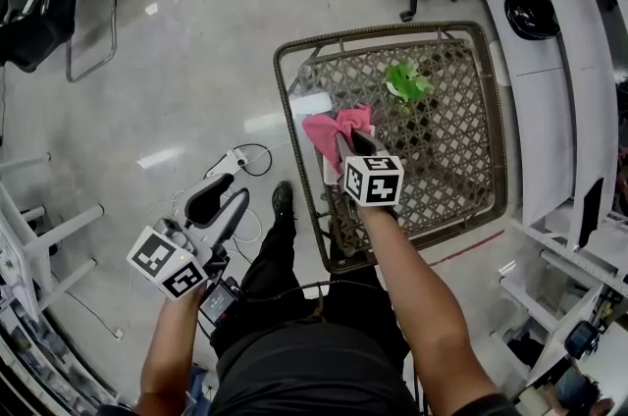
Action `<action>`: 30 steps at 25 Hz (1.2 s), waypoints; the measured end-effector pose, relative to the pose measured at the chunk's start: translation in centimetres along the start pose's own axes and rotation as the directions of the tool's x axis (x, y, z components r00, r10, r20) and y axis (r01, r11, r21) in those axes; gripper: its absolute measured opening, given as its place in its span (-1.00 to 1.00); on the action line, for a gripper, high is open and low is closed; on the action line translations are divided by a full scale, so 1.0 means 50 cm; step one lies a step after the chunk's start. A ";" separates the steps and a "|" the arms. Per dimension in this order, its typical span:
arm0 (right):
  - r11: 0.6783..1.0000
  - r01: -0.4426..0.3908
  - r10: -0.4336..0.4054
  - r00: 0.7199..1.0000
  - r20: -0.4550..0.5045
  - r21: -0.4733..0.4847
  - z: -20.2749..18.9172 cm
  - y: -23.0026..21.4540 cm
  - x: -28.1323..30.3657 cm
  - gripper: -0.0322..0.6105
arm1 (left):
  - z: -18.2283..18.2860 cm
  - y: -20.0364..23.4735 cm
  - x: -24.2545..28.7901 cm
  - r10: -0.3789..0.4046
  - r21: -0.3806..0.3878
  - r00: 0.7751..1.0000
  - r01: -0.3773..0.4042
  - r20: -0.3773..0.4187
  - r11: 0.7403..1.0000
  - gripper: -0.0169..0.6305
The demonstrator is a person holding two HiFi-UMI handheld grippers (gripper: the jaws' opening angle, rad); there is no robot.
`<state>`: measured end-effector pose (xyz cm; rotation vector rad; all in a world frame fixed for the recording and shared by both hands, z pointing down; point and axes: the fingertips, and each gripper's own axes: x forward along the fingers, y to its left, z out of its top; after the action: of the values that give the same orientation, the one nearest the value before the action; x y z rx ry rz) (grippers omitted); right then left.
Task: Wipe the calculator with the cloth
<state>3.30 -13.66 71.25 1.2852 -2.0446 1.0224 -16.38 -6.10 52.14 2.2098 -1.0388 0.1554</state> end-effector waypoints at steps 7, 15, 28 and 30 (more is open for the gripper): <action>0.996 -0.062 0.058 0.996 -0.065 -0.060 -0.060 0.060 0.003 -0.63 | -0.002 0.004 -0.010 0.005 -0.001 1.000 -0.005 0.004 1.000 -0.35; 0.990 -0.114 0.100 0.984 -0.147 -0.088 -0.158 0.108 -0.017 -0.63 | -0.002 -0.004 -0.012 -0.002 0.003 1.000 0.001 0.003 1.000 -0.35; 0.996 -0.077 0.070 0.985 -0.155 -0.042 -0.224 0.043 -0.076 -0.63 | -0.005 -0.054 0.026 -0.043 0.037 0.999 0.044 -0.024 0.998 -0.35; 0.998 -0.062 0.057 0.987 -0.150 -0.027 -0.230 0.024 -0.086 -0.63 | -0.007 -0.061 0.033 -0.049 0.040 0.998 0.050 -0.030 0.998 -0.35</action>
<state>4.36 -1.76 74.38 1.1027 -1.9876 1.0752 -13.02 -5.58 51.39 2.2614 -0.9726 0.1881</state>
